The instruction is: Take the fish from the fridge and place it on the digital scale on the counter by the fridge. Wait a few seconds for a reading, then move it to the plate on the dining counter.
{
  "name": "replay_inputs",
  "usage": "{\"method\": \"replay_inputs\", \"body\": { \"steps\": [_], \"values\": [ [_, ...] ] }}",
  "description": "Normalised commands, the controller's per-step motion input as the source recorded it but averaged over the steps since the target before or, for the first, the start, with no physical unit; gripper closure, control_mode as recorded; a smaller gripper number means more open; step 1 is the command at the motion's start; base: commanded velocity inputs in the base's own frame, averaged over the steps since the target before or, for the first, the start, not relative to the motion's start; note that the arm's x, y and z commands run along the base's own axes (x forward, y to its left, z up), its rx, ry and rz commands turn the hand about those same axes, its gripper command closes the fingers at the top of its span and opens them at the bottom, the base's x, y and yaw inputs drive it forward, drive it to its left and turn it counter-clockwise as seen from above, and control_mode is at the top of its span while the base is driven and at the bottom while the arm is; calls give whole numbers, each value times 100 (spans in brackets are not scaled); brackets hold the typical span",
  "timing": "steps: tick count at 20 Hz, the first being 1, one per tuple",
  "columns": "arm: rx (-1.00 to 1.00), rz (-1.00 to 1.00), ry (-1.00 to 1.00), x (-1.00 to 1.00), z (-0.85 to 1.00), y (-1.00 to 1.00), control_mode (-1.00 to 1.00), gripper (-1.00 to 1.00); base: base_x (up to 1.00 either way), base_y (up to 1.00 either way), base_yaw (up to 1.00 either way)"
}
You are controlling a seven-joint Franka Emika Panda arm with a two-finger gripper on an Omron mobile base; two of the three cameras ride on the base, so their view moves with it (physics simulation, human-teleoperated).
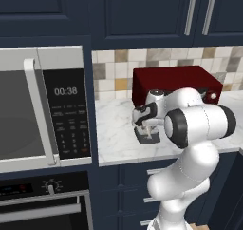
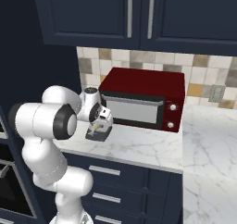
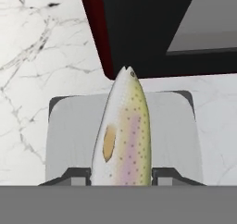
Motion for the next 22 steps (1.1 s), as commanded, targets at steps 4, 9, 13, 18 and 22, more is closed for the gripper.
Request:
{"method": "replay_inputs", "body": {
  "steps": [4,9,13,18,22],
  "values": [
    [0,0,-12,-97,100,0,-100,100,0,0,0],
    [0,0,-11,-100,100,0,-100,100,0,0,0],
    [0,0,-8,-100,100,0,-100,100,0,0,0],
    [0,0,-6,-100,100,0,-100,100,0,0,0],
    [0,0,0,-100,100,0,-100,100,0,0,0]
  ]
}}
